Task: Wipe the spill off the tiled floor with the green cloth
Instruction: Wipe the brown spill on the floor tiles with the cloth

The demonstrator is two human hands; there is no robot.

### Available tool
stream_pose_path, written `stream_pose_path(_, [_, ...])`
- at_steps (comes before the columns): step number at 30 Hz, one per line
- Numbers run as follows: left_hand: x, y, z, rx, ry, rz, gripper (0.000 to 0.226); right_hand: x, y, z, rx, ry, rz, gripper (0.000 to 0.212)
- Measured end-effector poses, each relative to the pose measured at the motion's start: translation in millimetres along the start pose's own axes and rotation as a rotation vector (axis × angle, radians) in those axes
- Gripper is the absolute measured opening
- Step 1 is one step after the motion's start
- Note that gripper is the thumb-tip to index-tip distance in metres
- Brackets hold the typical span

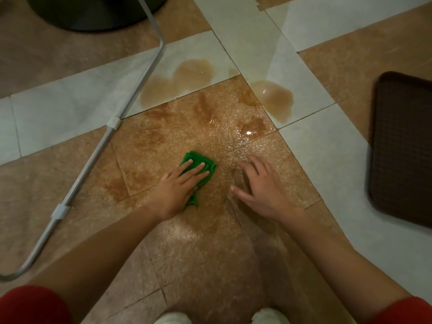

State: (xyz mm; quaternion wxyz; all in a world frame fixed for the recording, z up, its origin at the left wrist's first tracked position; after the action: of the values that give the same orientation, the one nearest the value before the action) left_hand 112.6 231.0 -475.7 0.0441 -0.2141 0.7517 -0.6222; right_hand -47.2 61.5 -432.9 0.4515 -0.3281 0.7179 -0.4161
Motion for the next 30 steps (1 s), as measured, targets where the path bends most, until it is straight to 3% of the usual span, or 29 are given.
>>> stream_pose_path(7, [8.5, -10.5, 27.5, 0.042, -0.268, -0.076, 0.047, 6.3, 0.5, -3.8, -0.006, 0.023, 0.017, 0.069])
stream_pose_path(15, [26.5, -0.8, 10.8, 0.004, -0.092, -0.097, 0.066, 12.7, -2.8, -8.7, 0.009, 0.063, 0.027, 0.068])
stream_pose_path(22, [42.0, -9.8, 50.8, 0.098, -0.325, -0.212, 0.048, 27.2, -9.1, -21.2, 0.009, 0.105, 0.061, 0.066])
stream_pose_path(26, [62.5, -4.6, 46.3, 0.021, -0.137, -0.106, 0.059, 39.8, -8.7, -29.0, 0.027, 0.166, 0.077, 0.065])
stream_pose_path(30, [56.1, 2.8, 37.3, -0.014, 0.147, -0.019, 0.048, 42.5, -5.1, -33.3, 0.020, 0.182, 0.077, 0.067])
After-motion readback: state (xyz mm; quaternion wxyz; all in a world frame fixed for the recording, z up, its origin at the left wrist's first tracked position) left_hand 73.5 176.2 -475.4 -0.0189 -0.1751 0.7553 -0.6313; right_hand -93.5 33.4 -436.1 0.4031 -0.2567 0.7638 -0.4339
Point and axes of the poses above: each hand's wrist, its own z-axis towards the middle knuckle, its own y-axis out of the palm, x = y × z, the point moved 2 cm from there along z, towards the middle knuckle, and after that the axes turned 7 degrees about -y, right-handed, at the moved point
